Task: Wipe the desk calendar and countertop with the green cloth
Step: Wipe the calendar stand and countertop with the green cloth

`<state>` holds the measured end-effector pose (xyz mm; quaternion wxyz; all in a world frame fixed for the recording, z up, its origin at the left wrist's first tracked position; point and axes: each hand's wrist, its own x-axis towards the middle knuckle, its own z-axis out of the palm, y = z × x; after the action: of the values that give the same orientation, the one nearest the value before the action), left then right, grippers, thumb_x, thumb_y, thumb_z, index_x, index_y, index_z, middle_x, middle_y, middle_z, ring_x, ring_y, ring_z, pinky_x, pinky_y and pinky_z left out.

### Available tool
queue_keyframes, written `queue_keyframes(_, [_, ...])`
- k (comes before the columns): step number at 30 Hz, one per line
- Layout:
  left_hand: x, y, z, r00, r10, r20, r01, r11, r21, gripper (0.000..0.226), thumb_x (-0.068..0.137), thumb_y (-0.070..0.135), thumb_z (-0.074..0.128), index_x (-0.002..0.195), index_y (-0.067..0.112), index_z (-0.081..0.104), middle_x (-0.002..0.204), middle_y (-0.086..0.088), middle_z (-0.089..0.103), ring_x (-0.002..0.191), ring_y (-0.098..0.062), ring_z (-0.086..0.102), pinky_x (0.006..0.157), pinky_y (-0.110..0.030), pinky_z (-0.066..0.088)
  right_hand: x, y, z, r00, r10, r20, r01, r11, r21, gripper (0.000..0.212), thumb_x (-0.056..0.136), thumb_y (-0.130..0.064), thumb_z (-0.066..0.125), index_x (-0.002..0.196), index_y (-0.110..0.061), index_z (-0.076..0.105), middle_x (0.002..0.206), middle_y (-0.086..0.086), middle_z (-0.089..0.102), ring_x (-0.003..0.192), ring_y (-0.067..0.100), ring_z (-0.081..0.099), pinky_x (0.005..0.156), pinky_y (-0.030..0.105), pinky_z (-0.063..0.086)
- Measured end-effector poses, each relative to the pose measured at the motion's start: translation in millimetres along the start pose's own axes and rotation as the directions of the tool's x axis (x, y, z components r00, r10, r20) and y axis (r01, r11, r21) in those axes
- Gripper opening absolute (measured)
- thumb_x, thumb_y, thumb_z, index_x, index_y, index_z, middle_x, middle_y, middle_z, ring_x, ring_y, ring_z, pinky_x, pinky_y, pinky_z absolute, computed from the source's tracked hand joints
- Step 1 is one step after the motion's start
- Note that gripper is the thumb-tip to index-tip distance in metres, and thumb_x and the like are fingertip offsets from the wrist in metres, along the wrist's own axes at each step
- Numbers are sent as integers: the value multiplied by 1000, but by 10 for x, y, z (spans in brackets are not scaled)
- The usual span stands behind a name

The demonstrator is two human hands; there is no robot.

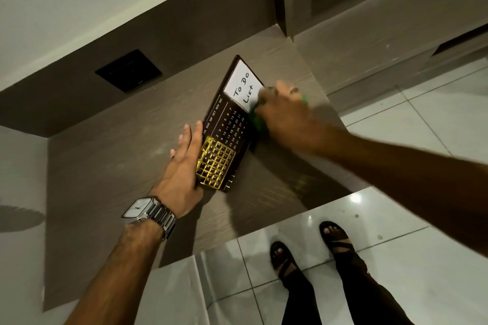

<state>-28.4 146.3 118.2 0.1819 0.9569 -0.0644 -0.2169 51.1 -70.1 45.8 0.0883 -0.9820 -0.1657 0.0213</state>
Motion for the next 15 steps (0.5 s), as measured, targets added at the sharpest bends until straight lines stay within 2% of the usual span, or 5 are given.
queue_keyframes(4, [-2, 29, -15, 1000, 3, 0, -3, 1000, 3, 122, 67, -9, 66, 138, 37, -23, 158, -7, -14, 145, -22, -10, 119, -52, 2, -567, -669, 194, 960, -277, 30, 275, 959, 63, 33, 71, -32, 80, 98, -17, 71, 121, 8, 52, 106, 30, 42, 78, 44, 48])
queue_keyframes(7, [-9, 40, -26, 1000, -17, 7, 17, 1000, 7, 121, 67, -10, 65, 141, 33, -20, 158, -7, -14, 145, -22, -10, 119, -53, 6, -571, -564, 210, 926, -376, -26, 377, 922, 92, 31, 81, -36, 71, 106, -19, 69, 118, 6, 52, 102, 27, 41, 80, 42, 46])
queue_keyframes(9, [-21, 58, -34, 1000, -14, -1, 14, 1000, -6, 120, 67, -9, 66, 144, 31, -18, 158, -7, -15, 145, -22, -9, 119, -54, 6, -519, -423, 166, 890, -455, 33, 450, 887, 104, 30, 87, -38, 60, 113, -23, 67, 120, 5, 49, 105, 27, 41, 82, 44, 45])
queue_keyframes(12, [-35, 66, -45, 1000, -15, 9, 15, 1000, -4, 119, 68, -8, 66, 144, 30, -17, 158, -7, -15, 145, -23, -9, 118, -54, 4, -185, -65, -12, 945, -320, 58, 314, 945, 95, 31, 90, -40, 54, 115, -25, 65, 119, 7, 48, 109, 29, 43, 83, 45, 48])
queue_keyframes(15, [-21, 69, -29, 1000, -22, 7, 22, 1000, -1, 119, 68, -11, 63, 144, 30, -18, 158, -5, -15, 145, -21, -10, 119, -53, 3, 86, 131, -113, 986, -142, 89, 142, 990, 11, 33, 86, -36, 63, 116, -22, 64, 114, 8, 47, 108, 28, 43, 82, 43, 43])
